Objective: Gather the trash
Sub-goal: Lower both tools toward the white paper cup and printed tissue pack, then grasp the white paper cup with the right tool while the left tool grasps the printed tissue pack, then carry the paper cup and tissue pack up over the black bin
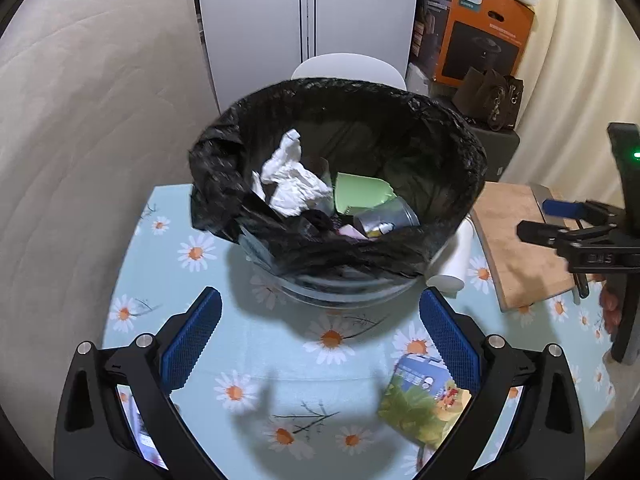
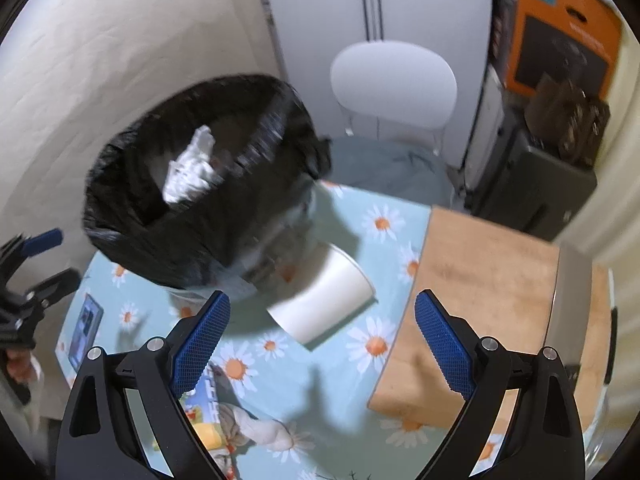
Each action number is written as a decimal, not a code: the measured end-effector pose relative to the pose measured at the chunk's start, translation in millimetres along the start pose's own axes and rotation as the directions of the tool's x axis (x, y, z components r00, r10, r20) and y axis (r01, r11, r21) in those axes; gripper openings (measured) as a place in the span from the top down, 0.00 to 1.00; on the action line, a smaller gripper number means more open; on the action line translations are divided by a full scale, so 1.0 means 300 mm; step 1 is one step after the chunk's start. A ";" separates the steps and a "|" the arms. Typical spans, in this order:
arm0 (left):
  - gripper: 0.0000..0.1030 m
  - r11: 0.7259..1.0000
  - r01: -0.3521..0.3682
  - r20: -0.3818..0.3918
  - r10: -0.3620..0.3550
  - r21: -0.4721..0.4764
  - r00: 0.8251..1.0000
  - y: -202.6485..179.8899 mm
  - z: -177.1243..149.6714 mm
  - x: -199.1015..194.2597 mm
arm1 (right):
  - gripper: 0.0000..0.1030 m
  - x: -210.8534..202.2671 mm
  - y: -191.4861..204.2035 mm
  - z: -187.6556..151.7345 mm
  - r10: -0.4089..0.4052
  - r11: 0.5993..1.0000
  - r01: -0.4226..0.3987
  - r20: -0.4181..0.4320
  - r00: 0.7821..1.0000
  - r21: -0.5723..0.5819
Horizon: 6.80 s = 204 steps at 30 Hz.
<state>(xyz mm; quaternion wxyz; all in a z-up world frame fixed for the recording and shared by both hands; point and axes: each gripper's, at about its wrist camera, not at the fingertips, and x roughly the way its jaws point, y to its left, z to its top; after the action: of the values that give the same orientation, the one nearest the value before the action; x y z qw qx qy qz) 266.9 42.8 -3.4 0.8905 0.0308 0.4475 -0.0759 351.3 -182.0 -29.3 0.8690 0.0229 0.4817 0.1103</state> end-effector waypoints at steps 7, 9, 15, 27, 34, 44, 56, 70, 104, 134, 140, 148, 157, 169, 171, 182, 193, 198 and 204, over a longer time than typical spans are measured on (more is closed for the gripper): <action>0.06 0.999 0.025 -0.049 -0.027 -0.040 0.998 -0.058 -0.101 0.073 | 0.13 0.146 -0.038 -0.047 -0.002 0.998 0.008 -0.091 0.996 0.068; 0.06 0.998 0.020 -0.053 -0.022 -0.052 0.998 -0.070 -0.134 0.089 | 0.13 0.183 -0.042 -0.056 0.013 0.996 -0.003 -0.107 0.994 0.087; 0.06 0.998 -0.020 -0.072 0.015 -0.063 0.997 -0.091 -0.198 0.118 | 0.13 0.282 -0.026 -0.056 0.012 0.994 0.003 -0.147 0.989 0.107; 0.06 0.995 0.035 -0.122 -0.046 -0.091 0.991 -0.105 -0.249 0.177 | 0.14 0.386 -0.025 -0.023 0.012 0.983 0.020 -0.172 0.985 0.185; 0.06 0.994 0.069 -0.160 -0.081 -0.079 0.984 -0.094 -0.252 0.198 | 0.44 0.418 -0.071 -0.024 0.130 0.951 -0.071 -0.182 0.975 0.301; 0.06 0.995 0.101 -0.191 -0.102 -0.015 0.976 -0.111 -0.263 0.236 | 0.52 0.299 -0.081 -0.068 0.129 0.965 -0.085 -0.164 0.978 0.250; 0.06 0.948 0.314 -0.285 -0.287 0.052 0.915 -0.156 -0.263 0.258 | 0.52 0.058 -0.130 -0.149 0.091 0.972 -0.061 -0.125 0.988 0.226; 0.06 0.858 0.484 -0.459 -0.365 0.171 0.810 -0.282 -0.268 0.323 | 0.52 -0.082 -0.225 -0.301 0.087 0.948 -0.054 -0.093 0.992 0.314; 0.35 0.920 0.389 -0.358 -0.347 0.052 0.867 -0.135 -0.218 0.101 | 0.54 -0.212 -0.137 -0.264 0.183 0.964 -0.175 -0.019 0.983 0.199; 0.35 0.980 0.199 -0.198 -0.193 0.011 0.961 -0.030 -0.142 -0.126 | 0.18 0.111 -0.089 -0.401 0.147 0.985 -0.167 -0.294 0.944 -0.042; 0.35 0.984 0.175 -0.186 -0.166 0.033 0.969 -0.034 -0.131 -0.144 | 0.33 0.151 -0.097 -0.446 0.183 0.981 -0.192 -0.296 0.938 -0.001; 0.35 0.979 0.189 -0.194 -0.172 0.073 0.966 -0.049 -0.129 -0.138 | 0.47 0.085 -0.127 -0.478 0.213 0.977 -0.205 -0.263 0.941 0.057; 0.35 0.974 0.179 -0.161 -0.156 0.139 0.975 -0.046 -0.067 -0.154 | 0.47 -0.078 -0.118 -0.446 0.278 0.957 -0.262 -0.145 0.950 0.122; 0.35 0.955 0.221 -0.107 -0.203 0.196 0.973 -0.067 0.070 -0.161 | 0.47 -0.351 -0.019 -0.246 0.220 0.975 -0.221 0.019 0.975 0.018; 0.35 0.950 0.229 -0.097 -0.213 0.212 0.972 -0.070 0.096 -0.162 | 0.47 -0.375 0.000 -0.215 0.214 0.977 -0.215 0.040 0.976 0.012; 0.35 0.934 0.245 -0.074 -0.234 0.260 0.970 -0.077 0.207 -0.108 | 0.47 -0.412 0.076 -0.009 0.199 0.979 -0.202 0.102 0.975 0.020; 0.35 0.936 0.233 -0.051 -0.228 0.264 0.972 -0.034 0.301 -0.004 | 0.47 -0.317 0.156 0.187 0.203 0.979 -0.202 0.106 0.973 -0.022; 0.15 0.950 0.154 0.012 -0.163 0.273 0.987 -0.016 0.299 0.018 | 0.46 -0.240 0.211 0.289 0.197 0.980 -0.192 0.114 0.974 -0.058; 0.06 0.965 0.164 0.035 -0.175 0.206 0.984 0.023 0.285 -0.017 | 0.15 -0.235 0.295 0.356 0.155 0.981 -0.130 0.186 0.970 -0.141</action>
<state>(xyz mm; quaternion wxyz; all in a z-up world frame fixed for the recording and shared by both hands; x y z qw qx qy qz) 332.8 39.8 51.8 0.8846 0.0807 0.4145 -0.1979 390.1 -103.6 99.4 0.9019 0.0124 0.3825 0.2004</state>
